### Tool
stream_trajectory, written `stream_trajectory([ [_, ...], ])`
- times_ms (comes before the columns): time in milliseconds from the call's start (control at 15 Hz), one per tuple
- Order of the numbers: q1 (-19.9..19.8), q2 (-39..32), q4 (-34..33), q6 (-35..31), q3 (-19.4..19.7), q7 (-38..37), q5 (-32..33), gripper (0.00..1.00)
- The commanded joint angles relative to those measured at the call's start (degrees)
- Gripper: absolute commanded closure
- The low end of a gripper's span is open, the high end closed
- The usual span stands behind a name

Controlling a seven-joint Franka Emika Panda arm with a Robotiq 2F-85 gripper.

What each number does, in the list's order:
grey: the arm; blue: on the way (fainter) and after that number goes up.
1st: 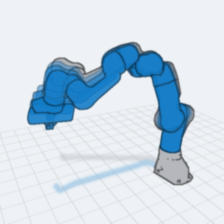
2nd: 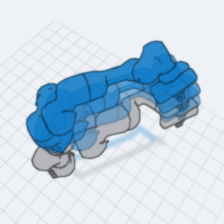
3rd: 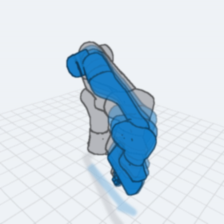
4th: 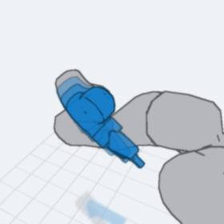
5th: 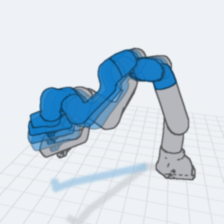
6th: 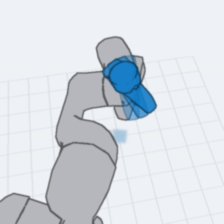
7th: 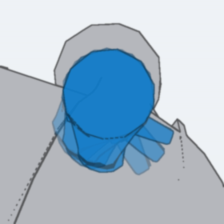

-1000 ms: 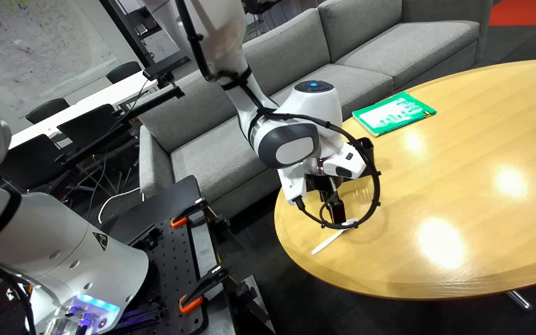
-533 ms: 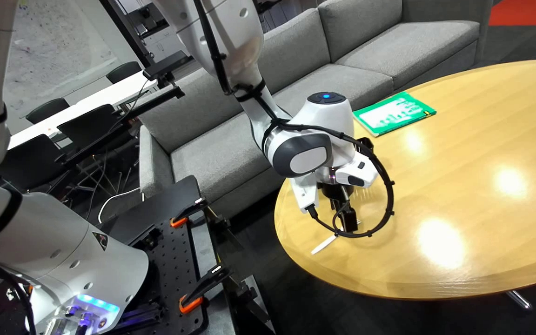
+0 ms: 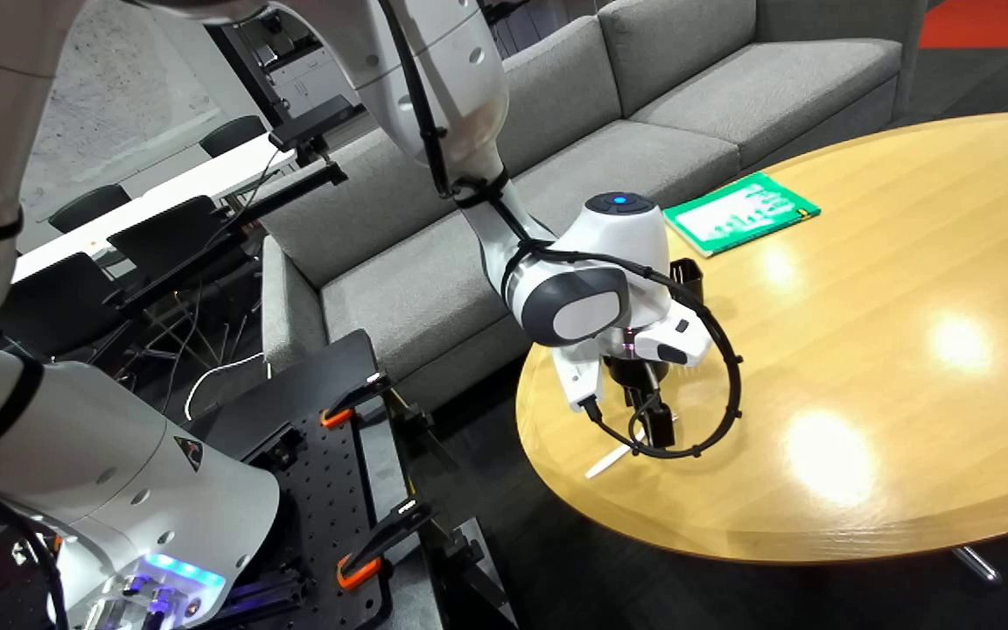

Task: Place the white fork inside the black cutlery holder

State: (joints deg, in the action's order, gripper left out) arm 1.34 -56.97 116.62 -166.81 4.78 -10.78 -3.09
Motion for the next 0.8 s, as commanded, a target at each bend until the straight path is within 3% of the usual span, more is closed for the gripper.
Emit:
stream_trajectory([
  [0, 1.73, -1.47, -1.88, 1.95, 1.27, -1.21, -1.10, 0.25],
  [133, 1.95, -2.00, -2.22, 2.05, 1.39, -1.35, -1.35, 0.34],
  [667, 2.83, -2.57, -3.51, 3.48, 1.54, -2.20, -1.60, 0.96],
  [733, 3.01, -2.57, -3.62, 3.76, 1.58, -2.23, -1.55, 0.99],
])
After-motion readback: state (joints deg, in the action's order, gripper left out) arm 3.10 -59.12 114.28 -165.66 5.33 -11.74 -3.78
